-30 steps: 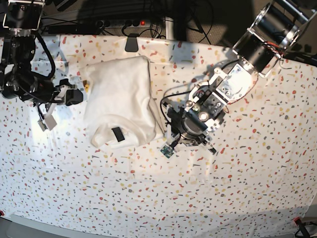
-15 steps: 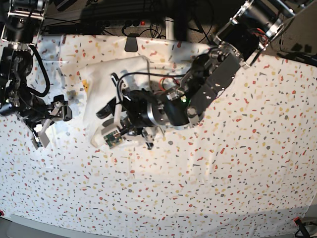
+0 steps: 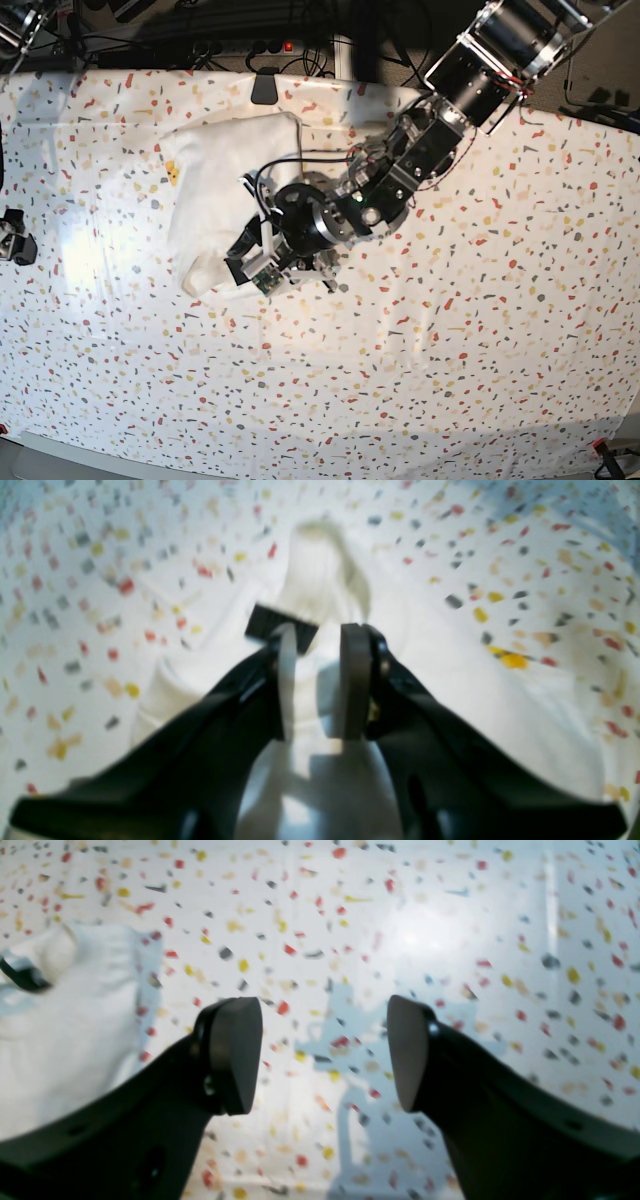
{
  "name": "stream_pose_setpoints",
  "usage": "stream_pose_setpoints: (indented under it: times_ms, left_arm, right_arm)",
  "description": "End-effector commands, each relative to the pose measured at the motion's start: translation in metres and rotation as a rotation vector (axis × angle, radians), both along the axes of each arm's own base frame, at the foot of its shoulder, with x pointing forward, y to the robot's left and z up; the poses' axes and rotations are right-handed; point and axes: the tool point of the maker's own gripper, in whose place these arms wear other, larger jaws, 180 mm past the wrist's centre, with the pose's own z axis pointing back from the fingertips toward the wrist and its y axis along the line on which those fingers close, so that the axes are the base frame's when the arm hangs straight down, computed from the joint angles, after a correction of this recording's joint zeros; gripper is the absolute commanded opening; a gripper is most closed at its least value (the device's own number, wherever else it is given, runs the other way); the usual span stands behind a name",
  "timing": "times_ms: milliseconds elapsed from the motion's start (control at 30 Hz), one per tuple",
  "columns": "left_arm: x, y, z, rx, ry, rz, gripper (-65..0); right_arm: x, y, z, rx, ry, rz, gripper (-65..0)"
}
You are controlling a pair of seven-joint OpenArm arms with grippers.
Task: Fold the T-shirt properly
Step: 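Press and tuck the bundle's edge with the left gripper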
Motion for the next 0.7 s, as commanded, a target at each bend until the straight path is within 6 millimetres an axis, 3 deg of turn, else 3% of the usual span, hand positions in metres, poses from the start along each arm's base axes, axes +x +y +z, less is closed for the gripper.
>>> stream_pose_setpoints:
  times_ms: [0, 233, 333, 500, 667]
  left_arm:
    - [0.003, -0.019, 0.026, -0.096, -0.014, -0.019, -50.0]
    - [-0.031, -0.072, 0.062, -0.248, 0.021, -0.181, -50.0]
    - [-0.032, -0.078, 0.076, -0.304, -0.017, -0.190, -50.0]
    - [-0.028, -0.075, 0.067, -0.204, -0.144, -0.202, -50.0]
    - [-0.023, -0.067, 0.027, -0.174, -0.107, -0.170, -50.0]
  right_arm:
    - [0.003, -0.008, 0.021, -0.035, -0.044, 0.007, -25.8]
    - [0.001, -0.007, 0.017, -0.030, -0.037, 0.008, -25.8]
    - [0.001, -0.007, 0.016, -0.032, -0.033, 0.007, -25.8]
    - [0.001, -0.007, 0.016, -0.030, -0.031, 0.008, -25.8]
    - [0.000, -0.007, 0.016, -0.030, -0.031, 0.008, -25.8]
